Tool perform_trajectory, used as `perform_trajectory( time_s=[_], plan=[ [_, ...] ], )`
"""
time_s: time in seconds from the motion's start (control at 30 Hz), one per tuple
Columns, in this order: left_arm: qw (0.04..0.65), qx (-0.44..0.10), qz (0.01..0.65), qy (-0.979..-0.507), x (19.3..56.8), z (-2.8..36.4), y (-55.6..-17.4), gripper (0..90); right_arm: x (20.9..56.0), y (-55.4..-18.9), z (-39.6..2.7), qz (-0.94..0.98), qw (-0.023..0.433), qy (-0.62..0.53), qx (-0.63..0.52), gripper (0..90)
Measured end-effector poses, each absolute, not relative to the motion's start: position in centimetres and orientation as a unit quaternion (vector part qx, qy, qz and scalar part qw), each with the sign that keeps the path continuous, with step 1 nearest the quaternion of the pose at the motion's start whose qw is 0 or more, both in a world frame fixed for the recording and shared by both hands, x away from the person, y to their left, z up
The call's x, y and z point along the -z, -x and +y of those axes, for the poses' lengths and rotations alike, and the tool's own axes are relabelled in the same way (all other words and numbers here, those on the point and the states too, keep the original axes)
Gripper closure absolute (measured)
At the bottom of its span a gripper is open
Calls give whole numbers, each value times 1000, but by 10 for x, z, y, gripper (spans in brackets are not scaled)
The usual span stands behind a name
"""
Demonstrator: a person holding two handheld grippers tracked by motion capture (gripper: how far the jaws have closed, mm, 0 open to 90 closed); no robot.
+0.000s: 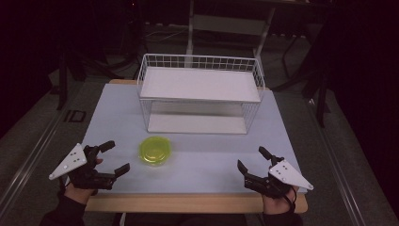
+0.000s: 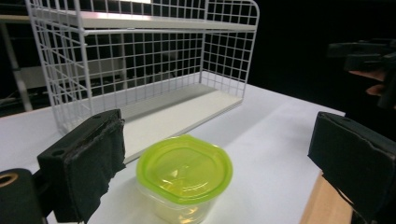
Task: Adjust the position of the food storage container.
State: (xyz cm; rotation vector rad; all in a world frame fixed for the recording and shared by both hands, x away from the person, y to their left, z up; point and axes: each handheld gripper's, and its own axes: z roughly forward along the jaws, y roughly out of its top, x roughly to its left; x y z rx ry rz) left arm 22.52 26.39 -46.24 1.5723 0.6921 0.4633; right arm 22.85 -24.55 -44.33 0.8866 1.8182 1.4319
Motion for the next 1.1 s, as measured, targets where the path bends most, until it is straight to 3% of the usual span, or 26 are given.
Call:
perform_trajectory(
  time_s=[0.43,0.57,0.67,0.83,0.9,0.93,1.1],
  plan=[
    [619,-197,284,-706,457,257,-219,72,443,-228,-246,695,334,-343,-537,129],
    [600,-216,319,-701,454,258,-221,260,444,-228,-243,701,328,-336,-538,130],
    [575,-230,348,-704,453,260,-225,529,443,-226,-241,705,322,-326,-542,131],
    [535,-201,406,-713,462,265,-241,854,445,-226,-236,714,317,-316,-539,132],
    [519,-206,417,-717,466,265,-244,900,445,-226,-235,716,317,-313,-537,133],
    [498,-181,441,-725,473,267,-252,900,445,-226,-234,717,315,-311,-538,133],
    [438,-162,482,-742,486,263,-267,900,445,-225,-231,722,315,-300,-538,134]
  ],
)
